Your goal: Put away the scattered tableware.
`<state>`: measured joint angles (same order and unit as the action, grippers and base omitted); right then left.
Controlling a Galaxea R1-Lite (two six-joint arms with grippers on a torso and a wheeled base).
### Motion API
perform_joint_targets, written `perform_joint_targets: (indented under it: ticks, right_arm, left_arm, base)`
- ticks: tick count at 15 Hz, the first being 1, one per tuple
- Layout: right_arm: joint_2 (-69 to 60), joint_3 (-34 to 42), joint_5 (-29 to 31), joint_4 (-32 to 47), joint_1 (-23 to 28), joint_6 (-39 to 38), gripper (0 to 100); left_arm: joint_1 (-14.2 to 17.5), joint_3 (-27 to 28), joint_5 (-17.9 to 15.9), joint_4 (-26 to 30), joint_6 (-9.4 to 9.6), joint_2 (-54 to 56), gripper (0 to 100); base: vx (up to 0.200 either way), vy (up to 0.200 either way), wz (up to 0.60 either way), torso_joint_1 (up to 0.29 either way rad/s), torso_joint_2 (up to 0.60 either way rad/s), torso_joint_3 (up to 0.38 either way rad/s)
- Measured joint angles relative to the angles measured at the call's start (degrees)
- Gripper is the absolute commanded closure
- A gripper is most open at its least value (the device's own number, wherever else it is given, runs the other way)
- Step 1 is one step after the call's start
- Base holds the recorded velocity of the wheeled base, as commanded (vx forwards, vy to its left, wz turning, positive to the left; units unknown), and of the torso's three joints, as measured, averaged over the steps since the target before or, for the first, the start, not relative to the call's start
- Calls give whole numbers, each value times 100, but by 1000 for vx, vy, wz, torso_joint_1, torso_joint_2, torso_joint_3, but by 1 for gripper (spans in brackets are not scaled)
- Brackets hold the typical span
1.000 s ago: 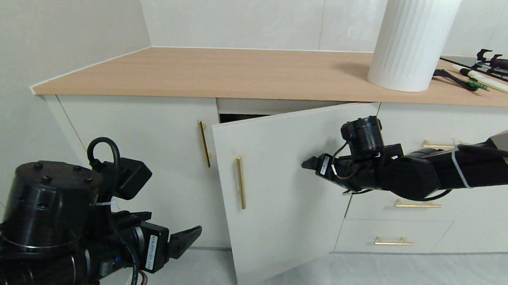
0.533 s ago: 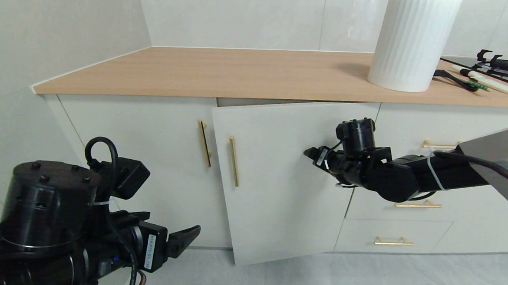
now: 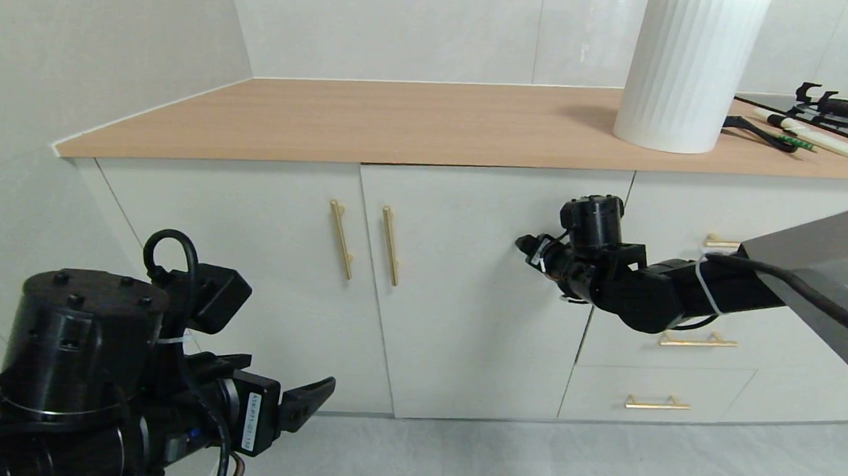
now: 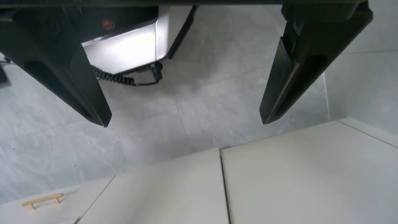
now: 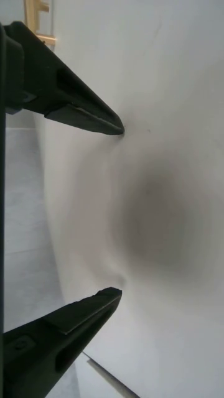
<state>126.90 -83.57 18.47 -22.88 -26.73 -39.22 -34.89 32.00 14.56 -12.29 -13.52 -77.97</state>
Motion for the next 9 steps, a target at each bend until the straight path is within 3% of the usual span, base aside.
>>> perform_joint_targets:
  ticks: [9]
  right_arm:
    - [-30, -24, 165, 46, 99, 29, 0]
  left_arm:
    - [0, -2, 5, -5, 2, 0, 0]
  base:
    - [0, 0, 0, 0, 0, 0]
